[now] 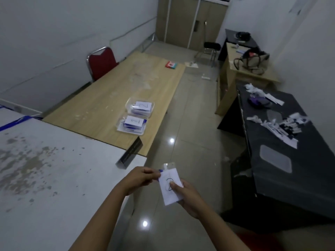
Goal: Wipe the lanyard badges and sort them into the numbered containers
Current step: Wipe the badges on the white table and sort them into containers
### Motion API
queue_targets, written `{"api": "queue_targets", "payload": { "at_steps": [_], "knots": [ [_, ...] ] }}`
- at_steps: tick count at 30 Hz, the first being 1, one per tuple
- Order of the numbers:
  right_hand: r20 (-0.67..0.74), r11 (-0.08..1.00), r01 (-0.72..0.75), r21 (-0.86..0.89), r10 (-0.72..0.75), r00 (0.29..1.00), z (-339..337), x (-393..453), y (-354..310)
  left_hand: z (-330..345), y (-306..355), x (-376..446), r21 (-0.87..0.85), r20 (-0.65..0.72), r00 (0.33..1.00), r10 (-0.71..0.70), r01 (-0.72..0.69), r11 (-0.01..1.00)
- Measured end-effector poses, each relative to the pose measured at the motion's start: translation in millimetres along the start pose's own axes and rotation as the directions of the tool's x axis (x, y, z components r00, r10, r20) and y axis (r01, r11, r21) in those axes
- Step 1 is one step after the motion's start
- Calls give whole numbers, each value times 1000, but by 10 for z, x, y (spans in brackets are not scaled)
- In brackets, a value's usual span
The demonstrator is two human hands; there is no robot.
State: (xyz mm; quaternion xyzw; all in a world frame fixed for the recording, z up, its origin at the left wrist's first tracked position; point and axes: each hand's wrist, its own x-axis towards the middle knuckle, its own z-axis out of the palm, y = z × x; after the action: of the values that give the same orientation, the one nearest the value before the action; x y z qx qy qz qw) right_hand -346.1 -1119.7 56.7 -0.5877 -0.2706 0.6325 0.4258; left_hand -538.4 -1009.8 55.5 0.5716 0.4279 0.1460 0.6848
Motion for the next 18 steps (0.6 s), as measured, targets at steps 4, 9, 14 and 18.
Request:
{"api": "queue_targets", "payload": {
  "at_steps": [4,9,14,18],
  "knots": [
    [135,997,1,-81,10,991,-349,469,-386,-31,248,297,-8,-106,994,25,-26,1000],
    [213,985,9,-171,29,977,-541,1115,-882,-52,476,737,-265,-251,968,17,-85,960],
    [284,963,24,-267,55,957,-539,1975,-1406,-377,692,1358,-367,-408,912,-38,-125,922],
    [332,959,45,-280,53,942,-427,2666,-1823,-813,881,1884,-431,-523,849,-81,-181,884]
  ]
}}
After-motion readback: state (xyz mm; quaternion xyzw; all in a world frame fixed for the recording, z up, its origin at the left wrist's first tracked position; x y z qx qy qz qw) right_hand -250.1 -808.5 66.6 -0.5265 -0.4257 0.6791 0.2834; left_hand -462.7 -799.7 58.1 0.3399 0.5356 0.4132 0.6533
